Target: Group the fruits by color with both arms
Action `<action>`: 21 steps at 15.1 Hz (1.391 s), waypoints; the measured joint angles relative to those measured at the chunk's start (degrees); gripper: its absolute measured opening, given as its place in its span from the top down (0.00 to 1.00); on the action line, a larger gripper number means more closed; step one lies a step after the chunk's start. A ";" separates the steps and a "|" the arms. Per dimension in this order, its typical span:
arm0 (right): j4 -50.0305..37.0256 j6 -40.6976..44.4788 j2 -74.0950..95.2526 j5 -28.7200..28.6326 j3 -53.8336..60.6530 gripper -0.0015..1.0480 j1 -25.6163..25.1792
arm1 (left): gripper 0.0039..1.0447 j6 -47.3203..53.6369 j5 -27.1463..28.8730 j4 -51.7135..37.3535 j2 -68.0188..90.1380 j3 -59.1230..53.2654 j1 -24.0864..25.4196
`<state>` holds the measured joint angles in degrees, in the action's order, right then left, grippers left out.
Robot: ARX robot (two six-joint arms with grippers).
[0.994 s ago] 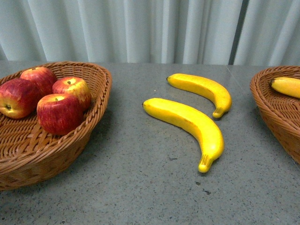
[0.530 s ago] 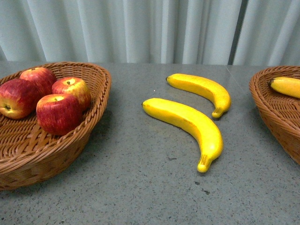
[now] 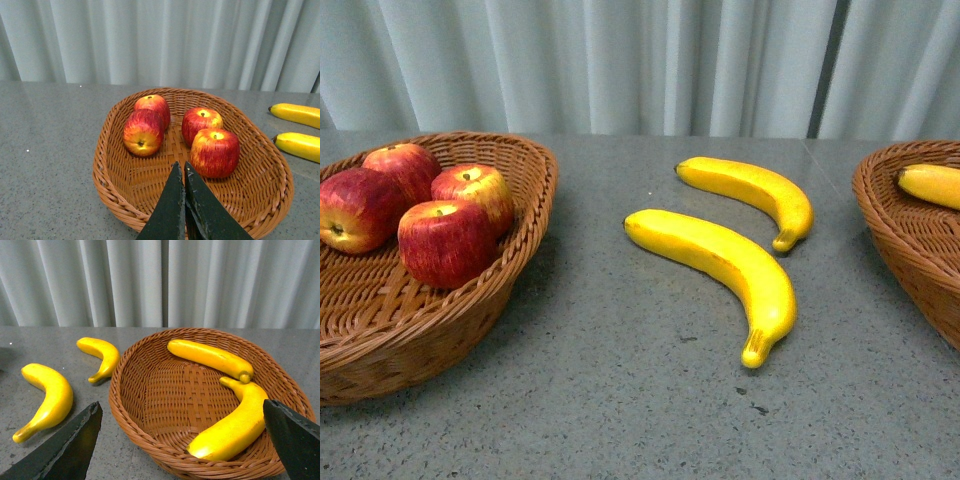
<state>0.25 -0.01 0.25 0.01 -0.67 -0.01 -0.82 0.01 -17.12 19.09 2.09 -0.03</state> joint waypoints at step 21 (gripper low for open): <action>0.00 0.00 0.00 -0.02 0.00 0.06 0.00 | 0.99 0.09 0.02 17.31 -18.47 -1.31 0.00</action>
<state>0.25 -0.01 0.25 -0.01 -0.67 -0.01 -0.73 0.03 0.19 0.62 0.78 -0.03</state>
